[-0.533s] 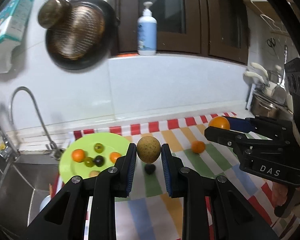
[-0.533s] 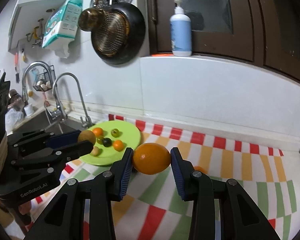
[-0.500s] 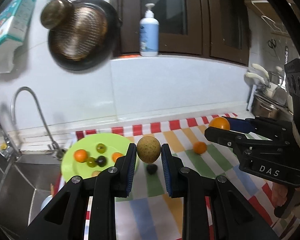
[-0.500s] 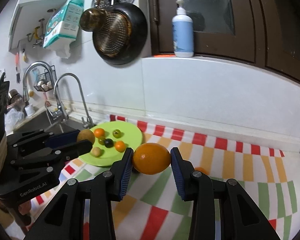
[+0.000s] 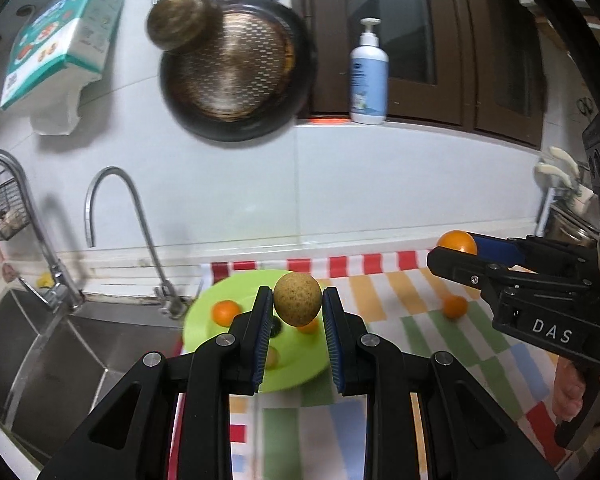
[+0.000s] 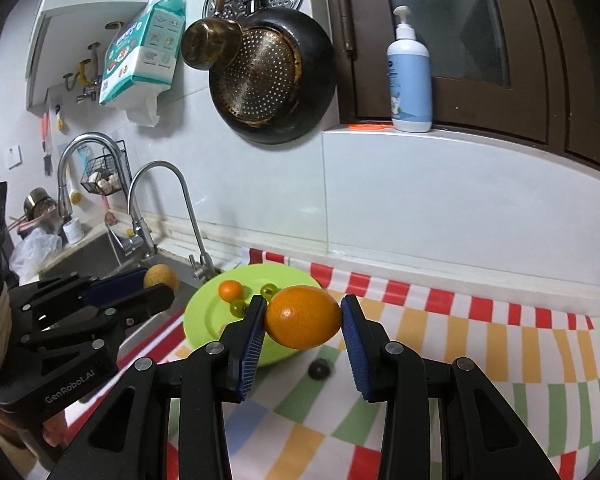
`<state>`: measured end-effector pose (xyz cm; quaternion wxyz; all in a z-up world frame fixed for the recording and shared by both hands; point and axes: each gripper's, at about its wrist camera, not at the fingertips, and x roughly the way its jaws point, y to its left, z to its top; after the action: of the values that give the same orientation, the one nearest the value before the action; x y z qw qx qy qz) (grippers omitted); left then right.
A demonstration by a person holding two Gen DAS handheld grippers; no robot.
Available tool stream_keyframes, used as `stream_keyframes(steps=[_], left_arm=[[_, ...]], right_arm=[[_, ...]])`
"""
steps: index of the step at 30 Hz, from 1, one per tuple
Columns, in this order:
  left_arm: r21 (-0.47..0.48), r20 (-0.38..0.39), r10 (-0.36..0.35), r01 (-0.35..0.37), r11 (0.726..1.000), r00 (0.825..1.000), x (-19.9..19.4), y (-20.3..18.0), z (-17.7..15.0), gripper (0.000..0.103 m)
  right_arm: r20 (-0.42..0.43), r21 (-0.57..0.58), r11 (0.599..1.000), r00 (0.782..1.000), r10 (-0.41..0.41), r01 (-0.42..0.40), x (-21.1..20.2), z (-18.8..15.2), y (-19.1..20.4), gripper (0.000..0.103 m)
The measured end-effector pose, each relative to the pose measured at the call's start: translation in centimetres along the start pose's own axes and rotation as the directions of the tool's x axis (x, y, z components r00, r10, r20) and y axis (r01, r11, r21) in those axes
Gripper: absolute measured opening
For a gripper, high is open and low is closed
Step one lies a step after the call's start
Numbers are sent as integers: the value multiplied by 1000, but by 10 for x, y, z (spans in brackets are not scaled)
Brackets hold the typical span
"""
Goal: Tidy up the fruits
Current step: 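Carry the yellowish citrus and the orange over the green plate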
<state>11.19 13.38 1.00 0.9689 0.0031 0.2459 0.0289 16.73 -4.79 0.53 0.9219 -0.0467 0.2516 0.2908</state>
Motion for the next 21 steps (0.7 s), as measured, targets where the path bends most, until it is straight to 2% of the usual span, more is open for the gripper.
stream_keyframes(steps=[11,21], left_arm=[[-54,-52,64,-67,996,997,33,39,-5,25],[-89,-130,77,-89,992,988,73,56,-19,25]], right_arm=[[-69,-29,997,995,72,-74,67,21,23,39],[-132,-40,994,986,100,-106,120,21,24,39]])
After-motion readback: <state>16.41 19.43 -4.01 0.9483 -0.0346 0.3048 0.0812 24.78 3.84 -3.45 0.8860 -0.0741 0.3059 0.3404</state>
